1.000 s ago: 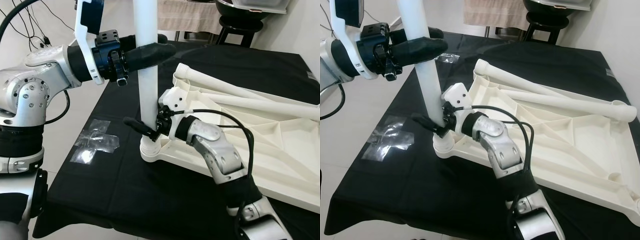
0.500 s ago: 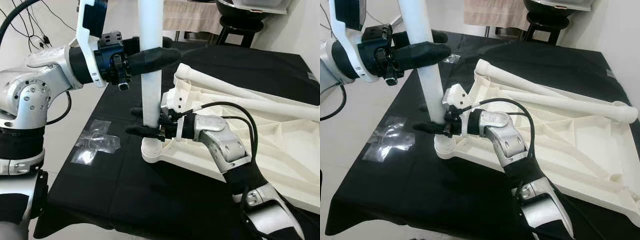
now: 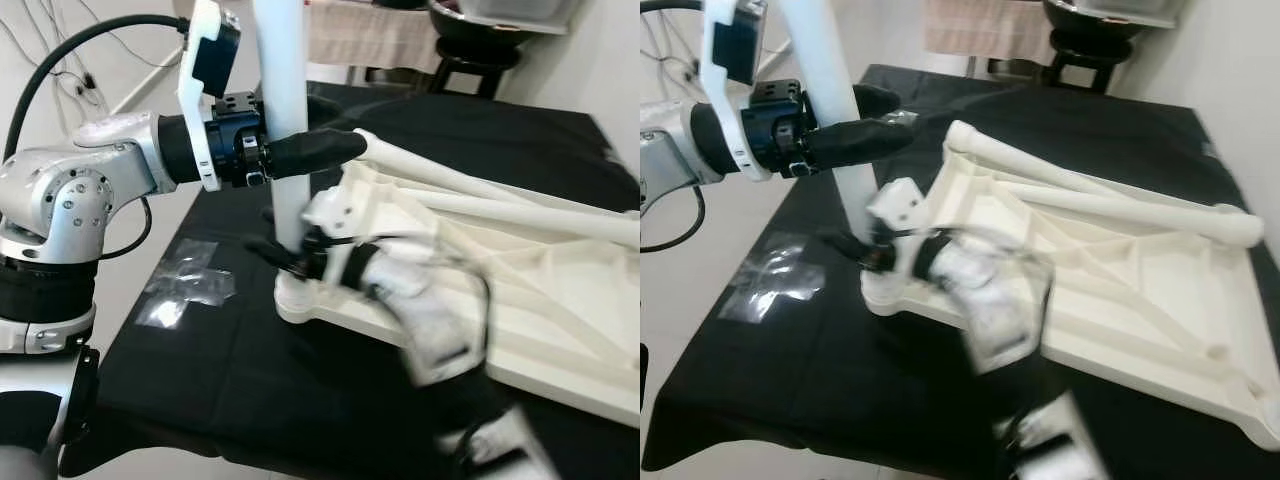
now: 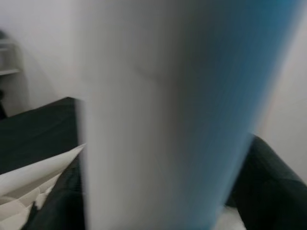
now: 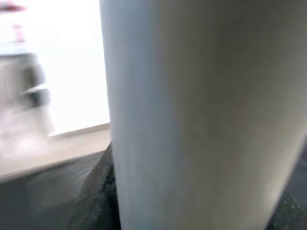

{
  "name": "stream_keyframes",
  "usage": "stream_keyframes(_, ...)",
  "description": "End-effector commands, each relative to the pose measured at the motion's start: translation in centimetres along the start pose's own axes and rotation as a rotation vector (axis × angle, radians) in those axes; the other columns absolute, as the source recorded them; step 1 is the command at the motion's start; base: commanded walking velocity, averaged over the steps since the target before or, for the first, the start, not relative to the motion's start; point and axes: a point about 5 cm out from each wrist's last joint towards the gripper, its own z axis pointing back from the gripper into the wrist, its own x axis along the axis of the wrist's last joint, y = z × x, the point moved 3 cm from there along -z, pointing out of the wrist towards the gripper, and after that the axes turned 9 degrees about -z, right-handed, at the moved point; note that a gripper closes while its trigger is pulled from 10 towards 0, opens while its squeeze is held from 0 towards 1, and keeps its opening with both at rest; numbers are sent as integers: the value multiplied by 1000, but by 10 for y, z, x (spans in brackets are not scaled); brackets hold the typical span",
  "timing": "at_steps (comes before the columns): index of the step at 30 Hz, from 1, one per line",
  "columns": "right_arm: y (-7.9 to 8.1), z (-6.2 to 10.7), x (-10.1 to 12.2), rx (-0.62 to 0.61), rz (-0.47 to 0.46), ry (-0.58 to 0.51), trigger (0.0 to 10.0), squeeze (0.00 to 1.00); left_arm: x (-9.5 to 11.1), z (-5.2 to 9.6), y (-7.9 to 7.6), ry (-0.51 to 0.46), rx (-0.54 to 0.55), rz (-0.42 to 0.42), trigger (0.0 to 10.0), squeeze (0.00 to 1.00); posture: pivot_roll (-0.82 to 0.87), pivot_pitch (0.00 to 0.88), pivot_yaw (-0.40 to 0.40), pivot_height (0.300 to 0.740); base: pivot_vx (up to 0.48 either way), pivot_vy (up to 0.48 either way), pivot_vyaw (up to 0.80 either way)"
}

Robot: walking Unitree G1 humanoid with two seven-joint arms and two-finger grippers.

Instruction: Building children table

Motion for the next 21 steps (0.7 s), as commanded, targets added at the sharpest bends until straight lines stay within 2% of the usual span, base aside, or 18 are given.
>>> stream_keyframes(1, -6, 14, -46, -159, 31, 206, 0, 0, 2, 2, 2, 9, 13, -6, 10000, 0, 74, 194, -63, 740, 0, 0, 0)
stream_keyframes(2, 10, 18, -47, -158, 11, 203, 0, 0, 2, 3, 3, 9, 17, -2, 10000, 0, 74, 194, -63, 740, 0, 0, 0)
stream_keyframes(4, 10, 18, -47, -158, 11, 203, 0, 0, 2, 3, 3, 9, 17, -2, 10000, 0, 74, 194, -63, 740, 0, 0, 0)
stream_keyframes(5, 16, 12, -45, -129, -6, 188, 0, 0, 2, 2, 5, 11, 18, -4, 10000, 0, 69, 178, -57, 740, 0, 0, 0)
stream_keyframes(7, 5, -1, -40, -139, -8, 169, 0, 0, 2, 2, 6, 15, 18, -15, 10000, 0, 65, 171, -59, 740, 0, 0, 0)
stream_keyframes(9, -6, -7, -37, -148, 1, 164, 0, 0, 3, 1, 8, 12, 17, -17, 10000, 0, 60, 171, -59, 740, 0, 0, 0)
stream_keyframes(10, -8, -7, -37, -152, 6, 162, 0, 0, 4, 1, 8, 11, 17, -16, 902, 0, 59, 171, -60, 740, 0, 0, 0)
stream_keyframes(12, -10, -7, -36, -155, 10, 161, 0, 0, 4, 2, 8, 9, 16, -15, 902, 0, 59, 171, -60, 740, 0, 0, 0)
stream_keyframes(13, -9, -5, -36, -168, 12, 170, 0, 0, 4, 3, 7, 6, 13, -12, 0, 0, 53, 172, -59, 740, 0, 0, 0)
stream_keyframes(16, -7, -3, -35, -190, 13, 178, 0, 0, 4, 3, 6, 6, 14, -10, 0, 0, 53, 172, -59, 740, 0, 0, 0)
stream_keyframes(17, -5, -2, -33, -191, 15, 175, 10000, 0, 4, 2, 6, 5, 12, -9, 0, 0, 54, 176, -58, 740, 0, 0, 0)
stream_keyframes(19, -2, -3, -29, -169, 7, 151, 10000, 0, 4, 2, 5, 5, 8, -8, 0, 0, 54, 176, -57, 740, 0, 0, 0)
stream_keyframes(20, -1, -4, -20, -129, 5, 102, 10000, 59, 4, 2, 5, 4, 3, -7, 0, 0, 56, 178, -56, 740, 0, 0, 0)
stream_keyframes(21, 1, -6, -12, -59, -5, 64, 10000, 1000, 4, 2, 4, 3, -1, -6, 0, 0, 56, 178, -56, 740, 0, 0, 0)
